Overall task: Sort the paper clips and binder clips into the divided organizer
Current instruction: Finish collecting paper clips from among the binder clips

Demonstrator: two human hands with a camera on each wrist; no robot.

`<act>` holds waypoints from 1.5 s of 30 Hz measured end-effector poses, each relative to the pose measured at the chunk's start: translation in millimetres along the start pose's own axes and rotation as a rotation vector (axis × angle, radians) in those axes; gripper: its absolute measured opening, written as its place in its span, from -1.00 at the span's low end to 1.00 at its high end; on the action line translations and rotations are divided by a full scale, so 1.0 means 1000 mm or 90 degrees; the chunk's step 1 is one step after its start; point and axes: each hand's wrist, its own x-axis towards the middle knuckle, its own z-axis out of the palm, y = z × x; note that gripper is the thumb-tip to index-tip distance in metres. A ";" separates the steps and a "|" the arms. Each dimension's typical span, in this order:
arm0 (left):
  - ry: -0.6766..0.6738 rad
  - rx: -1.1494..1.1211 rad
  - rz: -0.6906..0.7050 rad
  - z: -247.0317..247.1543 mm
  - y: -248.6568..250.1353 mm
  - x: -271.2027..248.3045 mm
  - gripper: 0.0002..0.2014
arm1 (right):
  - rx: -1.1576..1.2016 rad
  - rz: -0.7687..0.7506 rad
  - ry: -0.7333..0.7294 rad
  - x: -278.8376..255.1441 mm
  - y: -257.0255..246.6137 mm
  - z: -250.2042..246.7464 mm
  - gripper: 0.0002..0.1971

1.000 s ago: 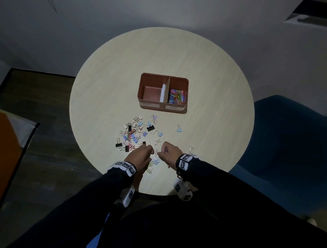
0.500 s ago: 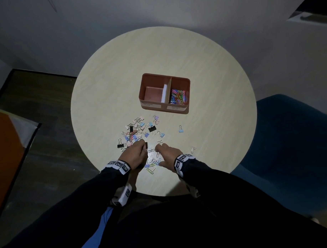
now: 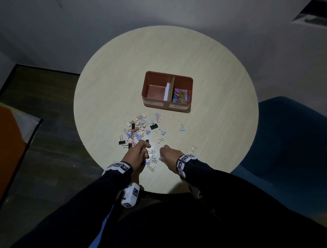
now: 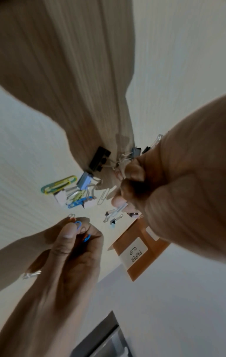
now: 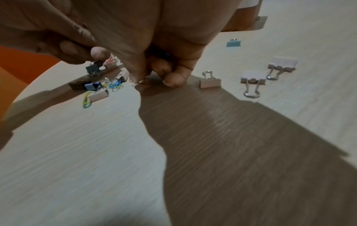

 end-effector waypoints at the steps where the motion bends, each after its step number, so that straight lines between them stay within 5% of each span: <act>1: -0.005 -0.025 -0.004 0.000 0.000 0.000 -0.73 | 0.016 0.007 0.006 -0.001 0.002 0.001 -0.88; 11: 0.013 -0.099 -0.040 0.010 0.012 -0.005 -0.79 | 0.298 0.131 0.044 -0.016 0.012 0.001 -0.93; 16: 0.002 0.130 0.036 0.015 0.008 -0.001 -0.92 | 0.458 0.166 0.053 -0.019 0.005 0.002 -0.71; 21: -0.073 0.394 0.093 0.012 0.000 -0.002 -0.69 | 0.607 0.231 0.096 -0.017 -0.006 0.004 -0.82; 24: -0.071 0.411 0.094 0.015 -0.001 -0.002 -0.75 | 0.537 0.217 0.102 -0.020 -0.010 0.002 -0.87; 31: -0.057 0.327 0.055 0.014 0.004 0.005 -0.86 | 0.306 0.170 0.107 -0.011 -0.009 0.008 -0.64; 37: -0.059 0.302 0.079 0.005 0.008 0.005 -0.88 | 0.132 0.132 0.121 -0.010 -0.009 0.006 -0.77; 45: 0.024 0.337 0.073 -0.010 0.005 0.006 -0.83 | 0.012 0.041 0.072 -0.001 -0.024 0.015 -0.51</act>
